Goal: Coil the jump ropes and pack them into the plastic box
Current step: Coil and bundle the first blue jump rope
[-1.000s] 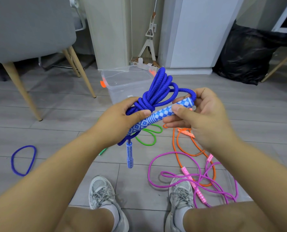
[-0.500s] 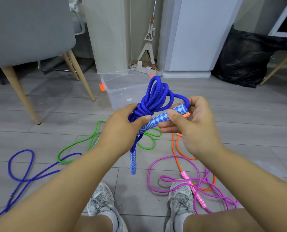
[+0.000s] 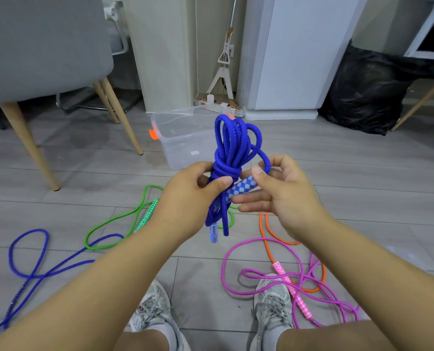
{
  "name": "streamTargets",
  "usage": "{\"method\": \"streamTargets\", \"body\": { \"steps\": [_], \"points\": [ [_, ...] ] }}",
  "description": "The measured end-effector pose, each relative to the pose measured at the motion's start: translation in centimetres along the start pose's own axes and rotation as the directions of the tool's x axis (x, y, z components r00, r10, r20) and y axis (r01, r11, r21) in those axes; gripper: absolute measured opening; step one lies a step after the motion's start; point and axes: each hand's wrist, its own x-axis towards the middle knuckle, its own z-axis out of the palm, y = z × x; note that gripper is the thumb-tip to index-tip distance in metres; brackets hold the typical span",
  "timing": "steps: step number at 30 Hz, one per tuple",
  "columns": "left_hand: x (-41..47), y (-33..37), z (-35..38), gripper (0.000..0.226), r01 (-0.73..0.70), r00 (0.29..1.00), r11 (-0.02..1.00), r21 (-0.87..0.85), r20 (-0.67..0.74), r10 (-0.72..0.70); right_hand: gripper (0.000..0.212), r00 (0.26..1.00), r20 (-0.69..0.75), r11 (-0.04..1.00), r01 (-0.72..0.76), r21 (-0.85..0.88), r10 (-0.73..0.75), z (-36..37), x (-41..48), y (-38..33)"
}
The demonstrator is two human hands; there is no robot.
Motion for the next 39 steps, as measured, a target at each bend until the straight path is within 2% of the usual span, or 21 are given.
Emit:
{"method": "streamTargets", "body": {
  "steps": [3, 6, 10, 13, 15, 18, 20, 24, 28, 32, 37, 39],
  "points": [
    [-0.2, -0.3, -0.1, 0.016, -0.008, 0.999, 1.0, 0.014, -0.032, 0.008, 0.005, 0.999, 0.044, 0.99, -0.018, -0.142, 0.025, -0.6, 0.0, -0.4],
    [-0.1, -0.6, -0.3, 0.017, -0.012, 0.997, 0.998, 0.054, -0.073, 0.016, 0.005, 0.999, 0.014, 0.968, 0.036, -0.25, -0.033, -1.2, 0.2, -1.0],
    [-0.6, -0.8, -0.4, 0.021, -0.072, 0.995, 0.96, 0.27, -0.053, 0.09, 0.026, 0.99, 0.0, 0.939, 0.137, -0.314, -0.144, -1.0, -0.3, -2.1],
    [-1.1, -0.9, -0.3, 0.03, -0.19, 0.976, 0.851, 0.489, -0.003, 0.219, 0.035, 0.992, -0.002, 0.866, 0.111, -0.487, -0.128, -0.8, -0.4, -1.8],
    [-1.2, -1.1, -0.4, 0.032, -0.251, 0.96, 0.821, 0.512, 0.022, 0.28, 0.03, 0.993, -0.013, 0.835, 0.09, -0.542, -0.116, -1.0, -0.1, -1.5],
    [-0.8, -1.5, -0.9, 0.033, -0.276, 0.957, 0.825, 0.494, 0.057, 0.286, 0.015, 0.996, -0.021, 0.899, 0.067, -0.432, -0.084, -1.5, 0.3, -1.3],
    [-0.6, -2.0, -1.2, 0.031, -0.267, 0.963, 0.843, 0.468, 0.087, 0.257, 0.015, 0.996, -0.033, 0.935, 0.064, -0.348, -0.081, -1.8, 0.3, -1.2],
    [-0.5, -3.1, -1.3, 0.022, -0.163, 0.982, 0.868, 0.469, 0.161, 0.097, 0.014, 0.993, -0.065, 0.967, 0.076, -0.245, -0.095, -2.2, 0.4, -0.7],
    [-0.8, -3.5, -0.7, 0.016, -0.164, 0.984, 0.812, 0.561, 0.152, 0.094, 0.015, 0.99, -0.078, 0.979, 0.099, -0.177, -0.114, -2.3, 0.6, -0.2],
    [-0.8, -3.9, -0.9, 0.028, -0.185, 0.98, 0.746, 0.64, 0.174, 0.094, 0.015, 0.987, -0.113, 0.985, 0.101, -0.137, -0.117, -2.9, 0.8, 0.2],
    [-0.6, -5.2, -3.3, 0.036, -0.163, 0.977, 0.683, 0.712, 0.214, 0.01, 0.017, 0.978, -0.184, 0.981, 0.065, -0.184, -0.1, -5.6, 1.0, 0.6],
    [-0.6, -5.5, -4.4, 0.054, -0.192, 0.97, 0.683, 0.705, 0.243, 0.022, 0.02, 0.983, -0.166, 0.973, 0.044, -0.228, -0.084, -6.7, 0.9, 1.1]
  ]
}}
